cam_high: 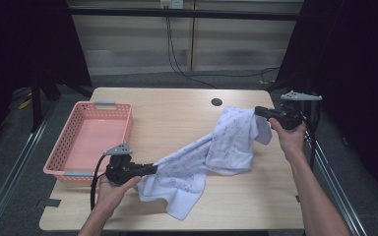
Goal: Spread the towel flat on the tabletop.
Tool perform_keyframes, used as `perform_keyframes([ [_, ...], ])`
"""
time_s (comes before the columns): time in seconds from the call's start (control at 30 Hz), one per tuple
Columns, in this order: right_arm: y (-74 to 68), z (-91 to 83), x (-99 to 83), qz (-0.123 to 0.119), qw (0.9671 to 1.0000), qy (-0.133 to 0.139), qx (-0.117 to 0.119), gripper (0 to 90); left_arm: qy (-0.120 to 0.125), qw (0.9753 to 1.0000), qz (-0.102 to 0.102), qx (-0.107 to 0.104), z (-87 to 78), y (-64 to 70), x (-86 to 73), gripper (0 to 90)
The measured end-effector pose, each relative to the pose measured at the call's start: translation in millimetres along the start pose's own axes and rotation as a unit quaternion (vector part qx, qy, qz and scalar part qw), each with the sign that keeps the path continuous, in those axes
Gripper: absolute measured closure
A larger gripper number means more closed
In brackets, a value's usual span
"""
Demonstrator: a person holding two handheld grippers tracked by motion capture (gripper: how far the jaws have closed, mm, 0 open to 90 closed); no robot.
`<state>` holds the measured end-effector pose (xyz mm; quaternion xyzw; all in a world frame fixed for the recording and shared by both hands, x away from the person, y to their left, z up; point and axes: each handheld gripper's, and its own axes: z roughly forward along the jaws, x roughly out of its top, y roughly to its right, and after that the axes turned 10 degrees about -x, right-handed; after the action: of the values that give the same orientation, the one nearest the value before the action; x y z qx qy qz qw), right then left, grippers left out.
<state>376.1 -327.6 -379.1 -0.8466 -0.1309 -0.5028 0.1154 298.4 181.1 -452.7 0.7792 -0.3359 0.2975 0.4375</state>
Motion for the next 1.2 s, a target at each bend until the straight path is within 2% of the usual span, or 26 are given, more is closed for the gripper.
perform_keyframes([
  [0.03,3.9,3.1,-1.7,0.0,0.9999,-0.004,-0.017,86.7,-0.006,1.0,-0.003,0.0,0.2,-3.5,-3.0,86.2],
  [0.07,7.4,5.4,-4.3,0.001,0.9996,-0.004,-0.029,77.2,-0.011,0.9999,-0.004,-0.001,1.0,-6.1,-5.1,85.6],
  [0.1,10.0,7.3,-7.5,0.007,0.9996,-0.004,-0.027,68.4,-0.016,0.9999,-0.003,-0.006,2.5,-7.4,-5.9,82.2],
  [0.13,10.7,8.4,-10.7,0.01,0.9998,-0.008,-0.012,67.5,-0.014,0.9999,-0.002,-0.002,3.8,-7.4,-5.6,72.6],
  [0.17,8.3,8.2,-14.0,0.008,0.9999,-0.013,-0.007,65.0,-0.008,1.0,0.0,0.0,4.8,-7.2,-4.8,66.9],
  [0.23,1.0,6.2,-20.0,0.0,0.9998,-0.015,0.008,61.3,0.005,1.0,-0.001,-0.004,5.2,-7.1,-2.0,60.4],
  [0.3,-9.1,1.3,-25.5,-0.008,0.9997,-0.017,0.017,60.2,0.004,1.0,0.002,-0.007,4.8,-6.5,0.3,56.3],
  [0.4,-25.9,-7.8,-36.6,-0.024,0.9988,-0.02,0.037,57.0,-0.005,0.9999,0.008,-0.01,6.5,-6.3,-0.1,57.6],
  [0.47,-36.4,-13.8,-47.0,-0.036,0.9969,-0.035,0.061,57.4,-0.017,0.9997,0.005,-0.015,11.5,-7.2,-2.6,57.3],
  [0.53,-45.4,-19.7,-61.0,-0.043,0.9952,-0.045,0.075,55.1,-0.031,0.9994,0.006,-0.009,16.5,-10.4,-6.7,55.1],
  [0.6,-51.5,-25.5,-76.9,-0.05,0.9937,-0.058,0.082,54.0,-0.047,0.9989,0.003,0.006,21.6,-13.7,-10.1,54.3],
  [0.63,-53.9,-28.8,-84.7,-0.039,0.9932,-0.058,0.093,53.3,-0.059,0.998,0.017,0.018,23.3,-13.0,-10.3,55.7],
  [0.67,-56.1,-31.5,-92.0,-0.025,0.9925,-0.059,0.104,51.6,-0.065,0.9974,0.022,0.022,24.1,-11.8,-10.3,61.7],
  [0.7,-59.1,-33.8,-98.7,-0.019,0.9912,-0.063,0.115,51.6,-0.061,0.9978,0.02,0.018,25.4,-7.4,-10.9,67.9],
  [0.73,-63.1,-35.9,-105.0,-0.015,0.9899,-0.065,0.125,51.6,-0.065,0.9972,0.034,0.01,27.8,-0.5,-11.7,70.5],
  [0.77,-67.2,-37.4,-110.7,-0.015,0.9885,-0.07,0.134,51.5,-0.078,0.9956,0.049,0.017,31.9,6.6,-12.5,72.7],
  [0.8,-71.9,-38.4,-115.9,-0.01,0.9863,-0.076,0.146,50.9,-0.091,0.9942,0.054,0.019,36.5,10.9,-13.5,72.5],
  [0.87,-82.5,-38.8,-123.7,-0.008,0.9821,-0.087,0.167,49.3,-0.099,0.994,0.044,0.013,43.0,10.0,-15.9,73.9],
  [0.9,-88.6,-38.4,-126.4,-0.009,0.979,-0.096,0.18,48.6,-0.106,0.9933,0.043,0.017,45.3,7.7,-16.8,74.9],
  [0.93,-94.6,-37.9,-128.9,-0.014,0.9774,-0.098,0.187,48.3,-0.11,0.9929,0.04,0.024,47.0,5.6,-17.7,76.2],
  [1.0,-106.8,-35.3,-133.7,-0.01,0.9732,-0.107,0.203,47.5,-0.12,0.9917,0.042,0.021,47.4,3.5,-18.3,84.2],
  [1.07,-121.9,-30.3,-137.4,-0.035,0.9691,-0.121,0.212,47.3,-0.124,0.991,0.045,0.022,48.6,3.4,-18.9,86.9],
  [1.13,-136.4,-24.2,-139.8,-0.046,0.9646,-0.13,0.225,46.5,-0.126,0.9913,0.035,0.009,51.1,1.5,-20.0,87.1],
  [1.2,-151.8,-16.1,-139.4,-0.068,0.9615,-0.131,0.232,45.3,-0.132,0.9907,0.033,-0.003,53.3,1.3,-20.6,87.1],
])
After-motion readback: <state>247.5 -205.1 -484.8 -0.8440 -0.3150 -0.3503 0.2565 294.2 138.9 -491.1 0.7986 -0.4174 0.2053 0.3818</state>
